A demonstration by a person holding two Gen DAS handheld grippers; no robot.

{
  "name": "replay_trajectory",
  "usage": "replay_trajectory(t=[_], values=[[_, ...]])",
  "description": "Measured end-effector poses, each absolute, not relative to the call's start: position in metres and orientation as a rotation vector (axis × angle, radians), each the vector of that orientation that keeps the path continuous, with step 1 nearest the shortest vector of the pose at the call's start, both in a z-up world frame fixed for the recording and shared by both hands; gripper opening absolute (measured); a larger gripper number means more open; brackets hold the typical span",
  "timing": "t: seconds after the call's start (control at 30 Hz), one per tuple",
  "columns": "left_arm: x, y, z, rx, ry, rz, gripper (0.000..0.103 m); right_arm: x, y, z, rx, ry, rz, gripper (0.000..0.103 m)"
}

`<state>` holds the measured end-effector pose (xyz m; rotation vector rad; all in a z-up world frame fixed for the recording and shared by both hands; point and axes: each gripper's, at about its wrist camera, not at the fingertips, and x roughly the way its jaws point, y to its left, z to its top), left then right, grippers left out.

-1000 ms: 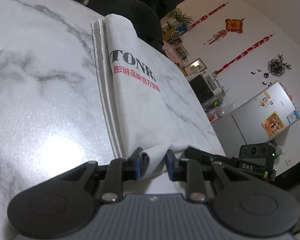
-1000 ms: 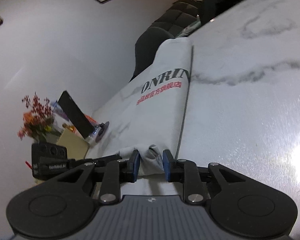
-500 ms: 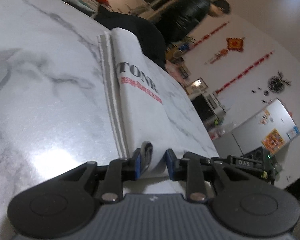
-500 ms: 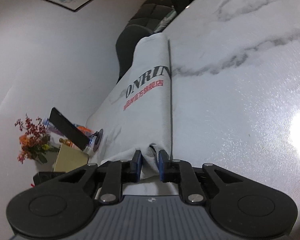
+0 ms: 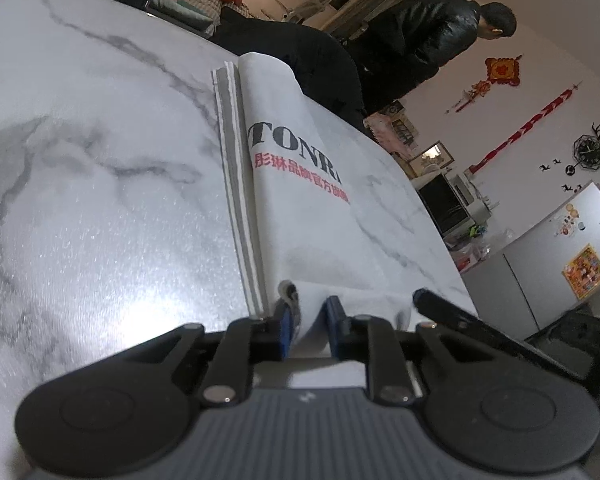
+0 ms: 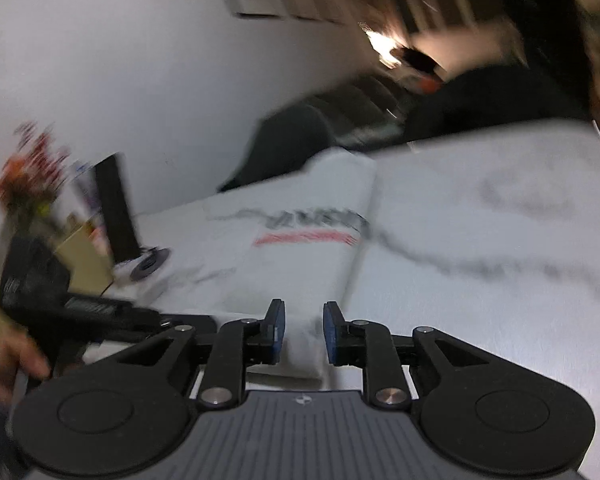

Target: Fold shopping bag

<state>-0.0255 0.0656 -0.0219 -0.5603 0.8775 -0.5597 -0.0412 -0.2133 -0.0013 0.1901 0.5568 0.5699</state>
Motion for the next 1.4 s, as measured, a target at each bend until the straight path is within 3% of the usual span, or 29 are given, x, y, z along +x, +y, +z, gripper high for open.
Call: replay_trajectory(t=[0.17, 0.47, 0.53, 0.6, 0.63, 0.83, 0.9, 0.97, 1.4], values=[[-0.030, 0.066, -0.022, -0.541, 0.862, -0.554, 0.018, -0.044, -0.181, -0.004, -0.046, 0.538, 0.600, 0.017], [-0.046, 0.059, -0.013, -0.390, 0.770, -0.569, 0.021, -0.033, -0.176, -0.016, -0.113, 0.595, 0.623, 0.015], [-0.052, 0.058, -0.008, -0.346, 0.754, -0.568, 0.027, -0.033, -0.176, -0.017, -0.111, 0.595, 0.624, 0.015], [-0.061, 0.057, 0.000, -0.278, 0.723, -0.548, 0.051, -0.033, -0.175, -0.017, -0.112, 0.596, 0.625, 0.015], [-0.068, 0.055, 0.005, -0.215, 0.686, -0.521, 0.053, -0.033, -0.175, -0.017, -0.113, 0.595, 0.626, 0.015], [-0.082, 0.036, 0.021, 0.016, 0.584, -0.603, 0.048, -0.032, -0.173, -0.017, -0.114, 0.590, 0.626, 0.015], [-0.084, 0.028, 0.025, 0.078, 0.559, -0.649, 0.037, -0.032, -0.172, -0.016, -0.123, 0.595, 0.628, 0.015], [-0.085, 0.020, 0.028, 0.141, 0.539, -0.692, 0.033, -0.030, -0.172, -0.015, -0.130, 0.605, 0.636, 0.015], [-0.076, -0.001, -0.004, 0.455, 0.508, -0.834, 0.033, -0.015, -0.185, -0.015, -0.170, 0.611, 0.797, 0.015]])
